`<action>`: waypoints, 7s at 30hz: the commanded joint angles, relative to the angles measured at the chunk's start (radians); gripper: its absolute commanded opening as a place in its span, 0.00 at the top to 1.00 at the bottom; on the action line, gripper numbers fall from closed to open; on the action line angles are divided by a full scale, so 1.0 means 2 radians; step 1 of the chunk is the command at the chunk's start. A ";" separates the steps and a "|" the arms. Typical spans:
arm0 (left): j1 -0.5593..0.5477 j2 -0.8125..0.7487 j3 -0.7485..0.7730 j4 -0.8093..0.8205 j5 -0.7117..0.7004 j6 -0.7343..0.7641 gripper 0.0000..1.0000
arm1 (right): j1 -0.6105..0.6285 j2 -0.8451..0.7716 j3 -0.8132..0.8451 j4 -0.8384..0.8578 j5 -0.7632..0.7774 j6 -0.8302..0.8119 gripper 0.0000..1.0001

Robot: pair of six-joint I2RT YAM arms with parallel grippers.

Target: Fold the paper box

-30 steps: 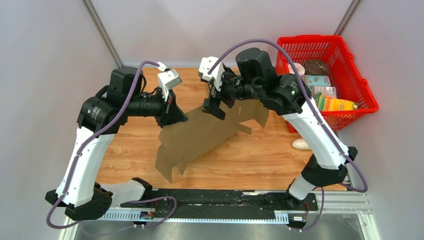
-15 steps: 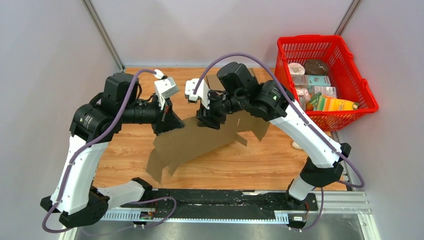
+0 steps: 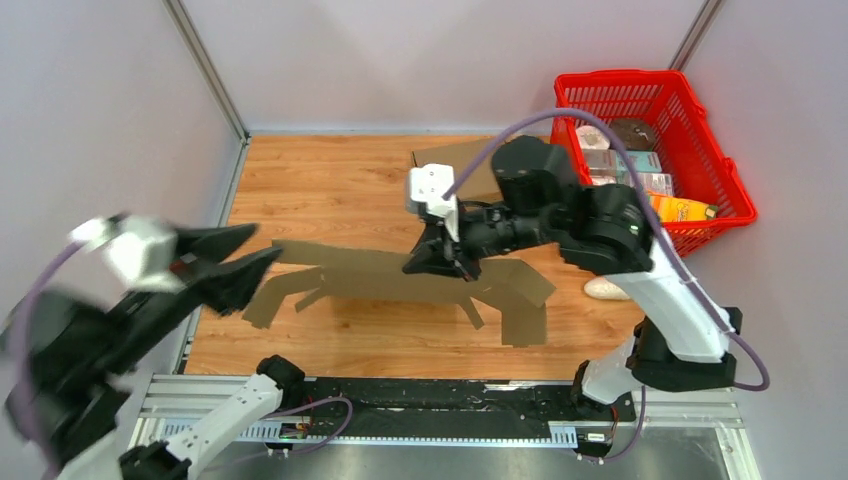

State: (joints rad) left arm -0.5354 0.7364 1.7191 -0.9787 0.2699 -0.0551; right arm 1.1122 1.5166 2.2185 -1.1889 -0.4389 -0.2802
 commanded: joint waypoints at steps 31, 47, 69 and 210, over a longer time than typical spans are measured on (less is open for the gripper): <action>0.070 0.081 -0.292 0.293 -0.075 -0.174 0.43 | -0.288 0.026 -0.304 0.208 0.027 -0.088 1.00; 0.056 0.273 -0.284 0.462 -0.011 -0.035 0.36 | -0.308 0.085 -0.240 0.140 -0.044 -0.140 1.00; 0.008 0.274 -0.388 0.553 -0.132 -0.044 1.00 | -0.254 0.061 -0.324 0.325 0.155 -0.159 0.97; -0.190 0.188 -0.634 0.758 -0.475 -0.144 0.70 | -0.180 -0.051 -0.664 0.614 0.277 0.919 1.00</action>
State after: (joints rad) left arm -0.8902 1.0878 0.3981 0.4431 -0.4919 -0.3725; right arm 0.7097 1.3991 0.8539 0.1505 0.1078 1.5379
